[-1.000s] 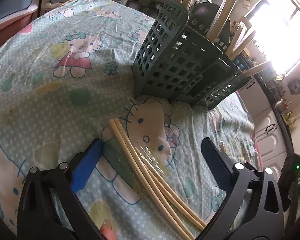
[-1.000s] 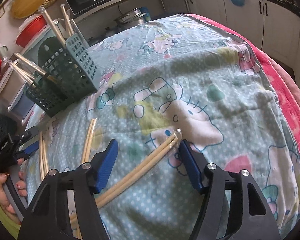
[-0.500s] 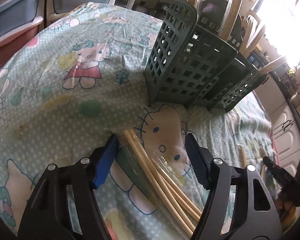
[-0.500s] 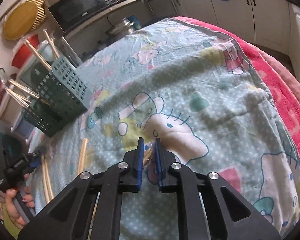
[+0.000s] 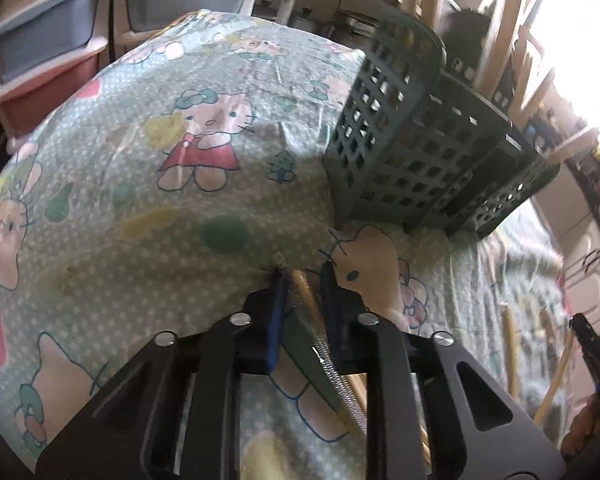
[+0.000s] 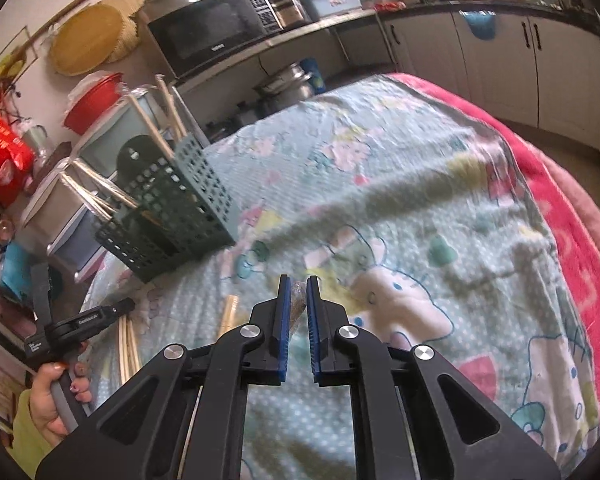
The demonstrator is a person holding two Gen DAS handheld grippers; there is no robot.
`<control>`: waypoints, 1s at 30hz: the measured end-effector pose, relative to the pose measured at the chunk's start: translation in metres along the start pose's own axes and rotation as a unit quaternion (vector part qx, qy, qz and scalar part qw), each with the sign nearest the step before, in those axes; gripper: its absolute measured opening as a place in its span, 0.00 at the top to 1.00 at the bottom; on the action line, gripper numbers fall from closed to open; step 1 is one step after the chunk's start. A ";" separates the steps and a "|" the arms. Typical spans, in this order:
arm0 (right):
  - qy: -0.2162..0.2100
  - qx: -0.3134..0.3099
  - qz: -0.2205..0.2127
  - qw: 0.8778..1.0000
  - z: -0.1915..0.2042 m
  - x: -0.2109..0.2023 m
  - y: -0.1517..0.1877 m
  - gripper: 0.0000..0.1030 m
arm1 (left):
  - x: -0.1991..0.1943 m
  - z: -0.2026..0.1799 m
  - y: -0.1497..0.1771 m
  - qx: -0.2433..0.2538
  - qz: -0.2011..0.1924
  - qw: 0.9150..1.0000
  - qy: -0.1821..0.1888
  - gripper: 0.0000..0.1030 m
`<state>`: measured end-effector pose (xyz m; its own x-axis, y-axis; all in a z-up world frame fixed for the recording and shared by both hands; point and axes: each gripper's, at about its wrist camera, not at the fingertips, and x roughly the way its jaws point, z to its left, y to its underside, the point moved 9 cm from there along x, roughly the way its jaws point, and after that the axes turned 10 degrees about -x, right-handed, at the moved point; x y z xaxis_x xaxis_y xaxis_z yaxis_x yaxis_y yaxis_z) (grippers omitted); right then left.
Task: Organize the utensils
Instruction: 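Close the right gripper on a chopstick while the left gripper grasps another chopstick, then lift the left gripper's chopstick over the green caddy while the right gripper carries its own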
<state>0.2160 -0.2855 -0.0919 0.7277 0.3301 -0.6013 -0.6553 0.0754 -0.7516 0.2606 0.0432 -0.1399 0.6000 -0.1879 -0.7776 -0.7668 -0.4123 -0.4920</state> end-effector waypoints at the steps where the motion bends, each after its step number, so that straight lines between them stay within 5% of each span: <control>1: 0.000 -0.004 -0.002 1.000 0.002 -0.002 -0.001 0.92 | -0.003 0.001 -0.001 -0.004 -0.002 1.000 0.005 0.90; 19: -0.053 -0.097 -0.062 0.992 0.080 -0.038 -0.046 0.94 | -0.091 -0.072 -0.017 0.055 -0.080 0.990 0.106 0.97; 30: -0.074 -0.141 -0.089 0.983 0.114 -0.060 -0.060 0.94 | -0.115 -0.103 -0.017 0.084 -0.090 0.982 0.142 0.97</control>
<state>0.1891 -0.2025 0.0202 0.7753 0.4694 -0.4227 -0.4223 -0.1124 -0.8995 0.2285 -0.0197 -0.0020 0.7503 -0.3758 -0.5439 -0.6552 -0.3132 -0.6875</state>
